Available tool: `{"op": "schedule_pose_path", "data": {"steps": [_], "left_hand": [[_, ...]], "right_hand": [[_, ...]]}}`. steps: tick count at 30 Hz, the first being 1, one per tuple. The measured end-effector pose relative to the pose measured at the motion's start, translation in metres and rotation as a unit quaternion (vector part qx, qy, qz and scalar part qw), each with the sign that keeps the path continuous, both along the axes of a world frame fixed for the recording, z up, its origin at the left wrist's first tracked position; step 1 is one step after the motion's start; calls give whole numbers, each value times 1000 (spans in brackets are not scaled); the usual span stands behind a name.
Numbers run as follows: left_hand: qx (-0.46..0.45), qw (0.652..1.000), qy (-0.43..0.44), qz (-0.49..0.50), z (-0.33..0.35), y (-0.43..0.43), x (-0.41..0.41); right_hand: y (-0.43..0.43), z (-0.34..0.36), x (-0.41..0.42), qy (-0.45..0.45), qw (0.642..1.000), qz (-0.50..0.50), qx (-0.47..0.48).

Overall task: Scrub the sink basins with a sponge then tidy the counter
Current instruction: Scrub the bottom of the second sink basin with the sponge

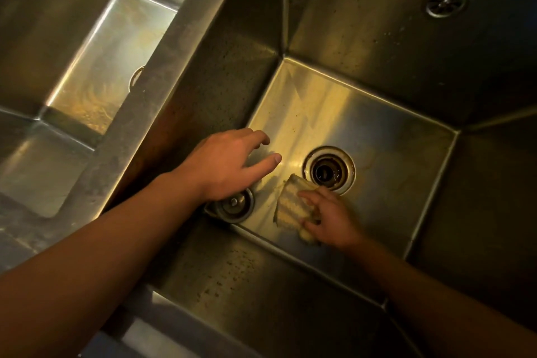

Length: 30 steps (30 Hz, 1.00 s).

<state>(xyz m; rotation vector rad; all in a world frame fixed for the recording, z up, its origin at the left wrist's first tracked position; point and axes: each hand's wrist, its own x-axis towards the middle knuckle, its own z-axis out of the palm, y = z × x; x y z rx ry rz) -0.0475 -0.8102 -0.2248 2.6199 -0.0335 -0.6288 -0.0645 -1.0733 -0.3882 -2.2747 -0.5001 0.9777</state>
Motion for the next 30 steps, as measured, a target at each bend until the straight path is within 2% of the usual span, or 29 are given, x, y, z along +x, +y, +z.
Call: {"op": "schedule_pose_path", "data": {"steps": [4, 9, 15, 17, 22, 27, 30], "left_hand": [[5, 1000, 9, -13, -4, -2, -3], [12, 999, 14, -30, -11, -3, -6], [17, 999, 17, -40, -13, -4, -7], [14, 999, 14, -38, -13, -4, -7], [10, 999, 3, -50, -15, -8, -8], [8, 999, 11, -50, -16, -10, -9], [-6, 999, 11, -44, -15, -15, -9]], "right_hand": [[8, 4, -1, -44, 998, 31, -46], [26, 0, 13, -85, 996, -20, 20], [45, -7, 36, -91, 994, -62, 7], [45, -5, 24, -111, 993, -39, 6], [55, 3, -5, -99, 990, 99, -17], [58, 1, 0, -120, 989, 92, 2], [46, 7, 8, -136, 985, 91, 49]]}}
